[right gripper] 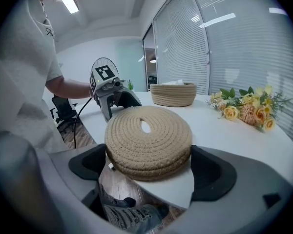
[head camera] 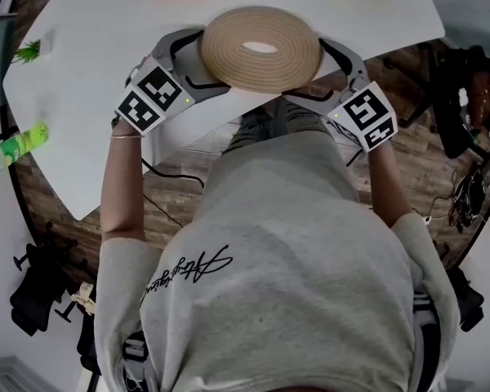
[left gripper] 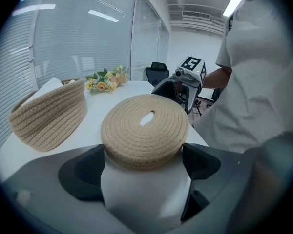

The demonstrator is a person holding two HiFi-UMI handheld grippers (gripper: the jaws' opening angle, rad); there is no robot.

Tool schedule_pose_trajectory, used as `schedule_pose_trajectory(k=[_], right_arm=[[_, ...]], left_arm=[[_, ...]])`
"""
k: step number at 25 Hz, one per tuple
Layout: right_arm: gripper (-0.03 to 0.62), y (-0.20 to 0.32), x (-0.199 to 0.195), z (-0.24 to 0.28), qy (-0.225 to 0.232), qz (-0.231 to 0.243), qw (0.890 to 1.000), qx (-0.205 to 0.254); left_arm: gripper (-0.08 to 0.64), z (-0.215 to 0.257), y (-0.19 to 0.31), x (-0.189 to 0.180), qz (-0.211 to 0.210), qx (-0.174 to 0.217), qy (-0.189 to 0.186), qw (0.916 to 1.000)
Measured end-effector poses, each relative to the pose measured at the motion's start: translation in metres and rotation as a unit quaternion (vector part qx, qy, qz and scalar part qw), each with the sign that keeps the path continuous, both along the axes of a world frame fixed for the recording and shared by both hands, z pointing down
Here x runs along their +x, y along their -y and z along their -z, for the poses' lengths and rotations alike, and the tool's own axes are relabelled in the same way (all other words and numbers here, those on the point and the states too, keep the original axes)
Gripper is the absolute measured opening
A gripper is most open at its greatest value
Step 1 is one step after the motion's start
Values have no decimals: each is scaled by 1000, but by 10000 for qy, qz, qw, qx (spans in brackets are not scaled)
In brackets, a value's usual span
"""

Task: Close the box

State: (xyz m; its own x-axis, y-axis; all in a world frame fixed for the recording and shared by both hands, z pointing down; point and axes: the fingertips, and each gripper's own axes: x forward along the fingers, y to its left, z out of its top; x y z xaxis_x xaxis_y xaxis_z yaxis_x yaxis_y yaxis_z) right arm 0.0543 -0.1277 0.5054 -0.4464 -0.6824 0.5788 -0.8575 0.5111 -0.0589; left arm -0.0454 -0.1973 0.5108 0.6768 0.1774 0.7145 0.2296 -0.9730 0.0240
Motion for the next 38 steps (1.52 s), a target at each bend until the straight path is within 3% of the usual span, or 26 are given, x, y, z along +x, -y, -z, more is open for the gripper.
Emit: schedule_pose_trajectory(k=[9,27,38], right_arm=[[547,1,1,3,-19,2,10000,-9],[548,31,-23,46,-231,1167,9919,435],[548,54,-26,77,-218,1733,9823,679]], left_arm=[[486,1,-2,2,156,10,49,9999],[485,26,3,-32,1288,-49,-158,9915],[485,60,15,-40,1851,197,-267,9822]])
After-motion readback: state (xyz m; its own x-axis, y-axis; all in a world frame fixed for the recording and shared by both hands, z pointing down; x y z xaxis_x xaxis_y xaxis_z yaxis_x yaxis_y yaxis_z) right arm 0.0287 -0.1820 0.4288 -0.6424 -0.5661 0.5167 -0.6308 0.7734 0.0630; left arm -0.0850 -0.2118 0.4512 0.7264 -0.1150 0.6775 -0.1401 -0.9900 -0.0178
